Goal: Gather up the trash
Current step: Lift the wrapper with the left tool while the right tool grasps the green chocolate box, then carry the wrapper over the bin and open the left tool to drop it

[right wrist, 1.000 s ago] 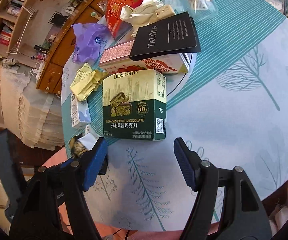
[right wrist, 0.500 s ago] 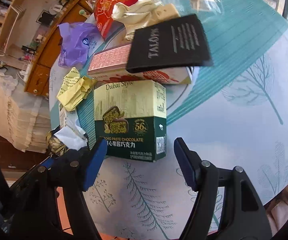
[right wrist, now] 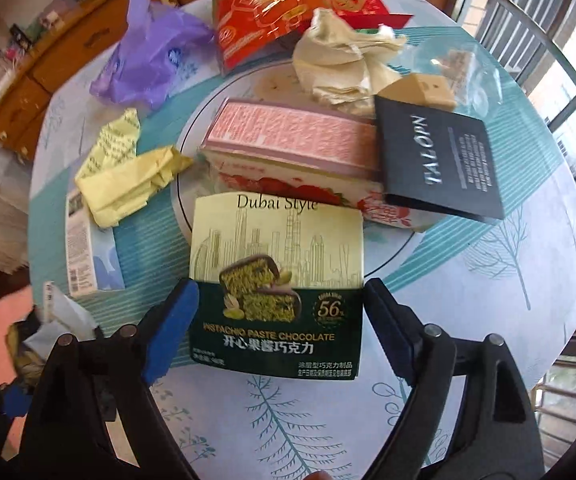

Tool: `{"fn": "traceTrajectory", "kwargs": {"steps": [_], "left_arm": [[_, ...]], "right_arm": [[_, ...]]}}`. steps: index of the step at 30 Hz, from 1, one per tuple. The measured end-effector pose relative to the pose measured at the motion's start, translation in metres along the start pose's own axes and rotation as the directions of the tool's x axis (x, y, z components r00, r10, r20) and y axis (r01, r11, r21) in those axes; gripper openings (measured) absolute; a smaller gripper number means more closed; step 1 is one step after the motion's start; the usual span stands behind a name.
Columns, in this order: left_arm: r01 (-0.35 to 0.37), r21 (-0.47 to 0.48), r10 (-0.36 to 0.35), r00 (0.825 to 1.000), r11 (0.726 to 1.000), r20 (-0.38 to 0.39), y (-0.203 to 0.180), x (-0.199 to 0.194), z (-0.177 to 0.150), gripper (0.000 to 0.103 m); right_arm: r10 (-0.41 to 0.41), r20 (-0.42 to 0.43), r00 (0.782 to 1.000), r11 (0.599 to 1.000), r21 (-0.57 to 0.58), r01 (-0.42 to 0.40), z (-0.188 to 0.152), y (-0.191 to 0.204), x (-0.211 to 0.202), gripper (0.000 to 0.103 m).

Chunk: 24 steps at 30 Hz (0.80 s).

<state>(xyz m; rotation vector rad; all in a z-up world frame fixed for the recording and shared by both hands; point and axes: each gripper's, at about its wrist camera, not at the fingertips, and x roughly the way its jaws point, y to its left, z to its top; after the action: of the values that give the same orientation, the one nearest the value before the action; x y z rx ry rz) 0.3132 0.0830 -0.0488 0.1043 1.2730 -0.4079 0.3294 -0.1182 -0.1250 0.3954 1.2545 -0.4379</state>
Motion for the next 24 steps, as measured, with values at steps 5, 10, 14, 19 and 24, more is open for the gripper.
{"fn": "traceTrajectory", "kwargs": {"steps": [5, 10, 14, 19, 24], "left_arm": [[0.003, -0.012, -0.004, 1.000, 1.000, -0.007, 0.006, 0.000, -0.003, 0.041], [0.002, -0.011, -0.002, 1.000, 1.000, -0.003, 0.006, -0.001, -0.002, 0.042], [-0.001, -0.009, 0.001, 1.000, 1.000, -0.005, 0.004, -0.001, -0.002, 0.042], [-0.004, 0.010, 0.004, 1.000, 1.000, 0.001, -0.004, -0.006, -0.008, 0.042], [-0.005, 0.028, 0.005, 1.000, 1.000, 0.010, -0.019, -0.014, -0.023, 0.042]], "right_arm": [[-0.038, -0.057, 0.998, 0.999, -0.021, 0.037, 0.005, 0.010, 0.017, 0.093], [-0.016, -0.119, 0.993, 1.000, -0.025, 0.013, 0.005, 0.010, 0.032, 0.093], [0.024, -0.098, 0.995, 0.999, -0.020, -0.027, 0.001, 0.004, 0.017, 0.091], [0.080, -0.033, 0.996, 0.993, -0.082, -0.082, -0.008, 0.000, -0.020, 0.090], [0.150, -0.004, 0.989, 0.978, -0.143, -0.149, -0.035, -0.026, -0.064, 0.090]]}}
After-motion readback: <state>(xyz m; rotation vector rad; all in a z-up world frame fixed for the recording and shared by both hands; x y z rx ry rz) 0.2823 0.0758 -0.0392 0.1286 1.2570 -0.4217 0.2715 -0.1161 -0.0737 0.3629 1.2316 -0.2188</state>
